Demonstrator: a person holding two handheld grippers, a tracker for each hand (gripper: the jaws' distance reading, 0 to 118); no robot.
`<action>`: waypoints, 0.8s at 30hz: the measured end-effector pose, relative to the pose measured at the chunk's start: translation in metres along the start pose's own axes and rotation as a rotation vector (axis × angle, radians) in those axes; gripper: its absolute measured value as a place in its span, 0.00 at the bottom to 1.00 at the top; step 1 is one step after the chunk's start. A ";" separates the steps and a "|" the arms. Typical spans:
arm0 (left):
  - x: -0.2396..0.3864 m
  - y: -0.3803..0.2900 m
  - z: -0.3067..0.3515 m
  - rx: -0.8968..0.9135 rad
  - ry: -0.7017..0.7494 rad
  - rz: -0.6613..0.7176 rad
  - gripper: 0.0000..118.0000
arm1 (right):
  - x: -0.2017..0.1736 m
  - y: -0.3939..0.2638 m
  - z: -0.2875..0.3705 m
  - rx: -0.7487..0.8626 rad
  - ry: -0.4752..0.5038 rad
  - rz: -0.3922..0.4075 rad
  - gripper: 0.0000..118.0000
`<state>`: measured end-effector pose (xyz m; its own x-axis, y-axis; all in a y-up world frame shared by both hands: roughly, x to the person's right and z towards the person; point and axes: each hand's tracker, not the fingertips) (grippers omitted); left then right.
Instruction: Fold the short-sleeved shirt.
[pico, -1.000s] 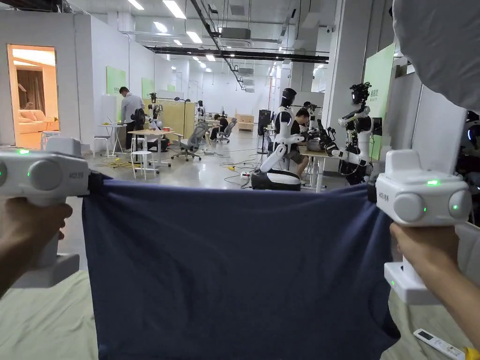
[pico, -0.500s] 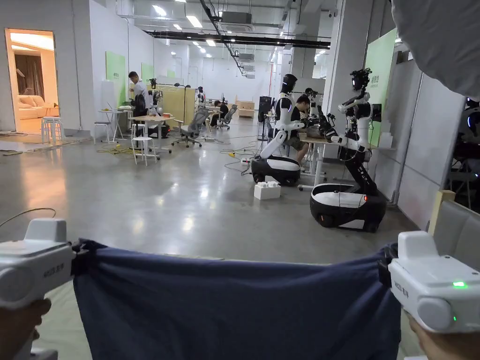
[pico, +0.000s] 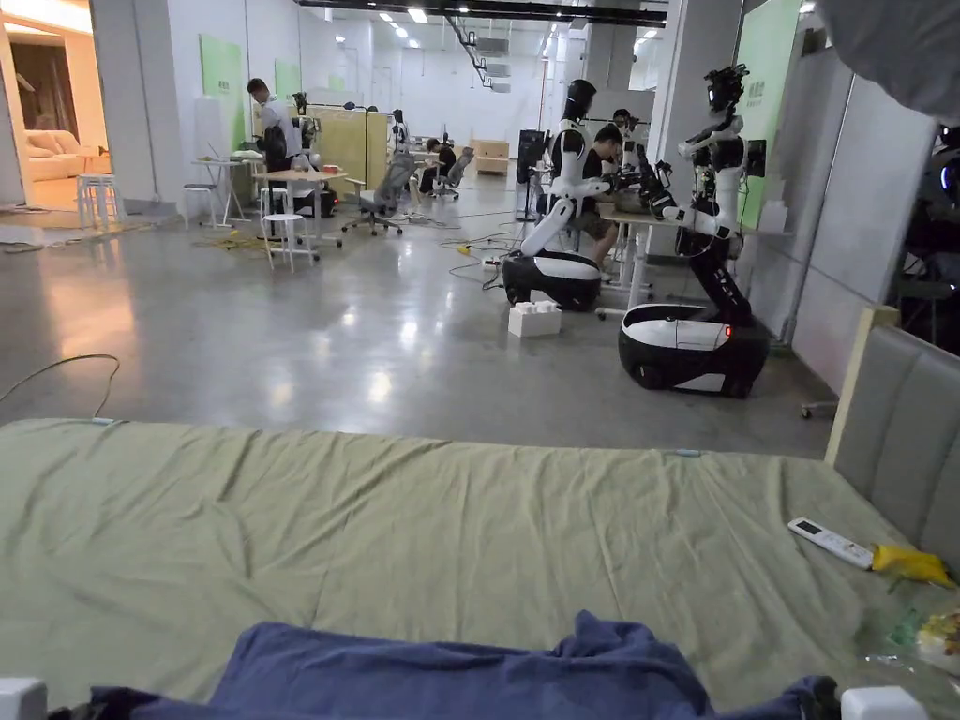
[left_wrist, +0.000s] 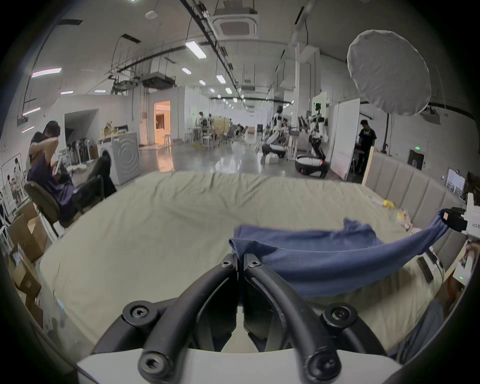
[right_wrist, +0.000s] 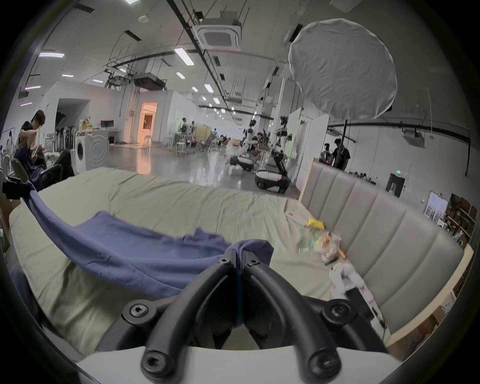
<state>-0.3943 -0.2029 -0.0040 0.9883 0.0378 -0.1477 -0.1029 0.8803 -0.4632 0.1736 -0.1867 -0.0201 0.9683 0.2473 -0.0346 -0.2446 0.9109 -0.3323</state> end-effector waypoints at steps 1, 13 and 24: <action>-0.006 -0.013 0.003 -0.025 0.002 0.018 0.03 | -0.004 -0.009 0.006 -0.003 -0.005 0.019 0.03; -0.017 -0.116 -0.010 -0.314 0.004 -0.023 0.03 | -0.028 -0.103 0.022 -0.302 0.083 0.113 0.03; -0.004 -0.162 -0.048 -0.501 0.039 -0.091 0.03 | -0.043 -0.171 -0.009 -0.503 0.104 0.121 0.04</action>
<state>-0.3867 -0.3685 0.0293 0.9918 -0.0546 -0.1151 -0.0672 0.5438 -0.8365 0.1744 -0.3559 0.0300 0.9410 0.2834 -0.1851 -0.3246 0.6005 -0.7308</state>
